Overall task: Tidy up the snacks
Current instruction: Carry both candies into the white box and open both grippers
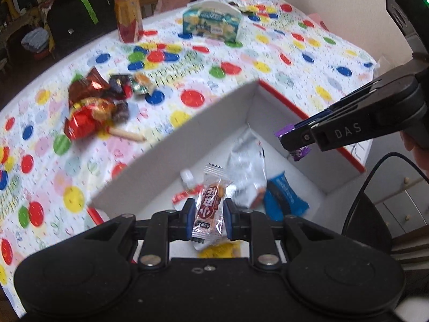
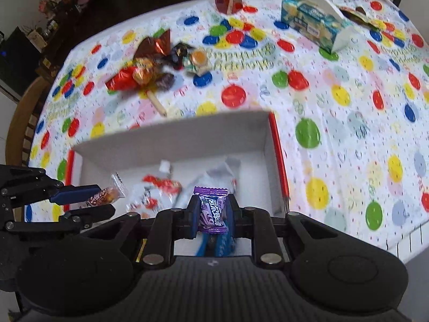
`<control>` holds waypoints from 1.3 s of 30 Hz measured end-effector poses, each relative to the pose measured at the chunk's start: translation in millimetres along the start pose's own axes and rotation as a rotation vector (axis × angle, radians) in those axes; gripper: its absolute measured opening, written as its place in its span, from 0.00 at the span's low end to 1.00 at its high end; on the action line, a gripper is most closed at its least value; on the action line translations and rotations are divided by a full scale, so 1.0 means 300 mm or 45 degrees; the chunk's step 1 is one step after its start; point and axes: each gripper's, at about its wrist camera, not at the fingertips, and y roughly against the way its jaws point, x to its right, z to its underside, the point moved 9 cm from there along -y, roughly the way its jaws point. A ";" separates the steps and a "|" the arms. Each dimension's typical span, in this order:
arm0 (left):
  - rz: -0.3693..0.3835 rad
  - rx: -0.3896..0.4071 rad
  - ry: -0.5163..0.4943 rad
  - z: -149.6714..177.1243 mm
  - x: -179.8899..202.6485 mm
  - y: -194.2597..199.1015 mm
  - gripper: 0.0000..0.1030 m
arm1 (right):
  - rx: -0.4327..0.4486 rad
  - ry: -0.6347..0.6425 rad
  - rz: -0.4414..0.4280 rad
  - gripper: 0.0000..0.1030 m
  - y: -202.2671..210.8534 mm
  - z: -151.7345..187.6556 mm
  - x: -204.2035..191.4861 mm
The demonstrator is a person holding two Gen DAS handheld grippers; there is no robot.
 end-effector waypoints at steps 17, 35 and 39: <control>0.093 -0.151 0.018 0.142 0.125 -0.154 0.19 | -0.157 -0.001 0.055 0.19 -0.146 0.208 0.046; 0.102 -0.223 0.067 0.184 0.131 -0.229 0.27 | -0.184 -0.012 0.003 0.21 -0.171 0.242 0.042; 0.099 -0.204 0.074 0.177 0.135 -0.215 0.31 | -0.152 -0.010 -0.007 0.40 -0.150 0.230 0.045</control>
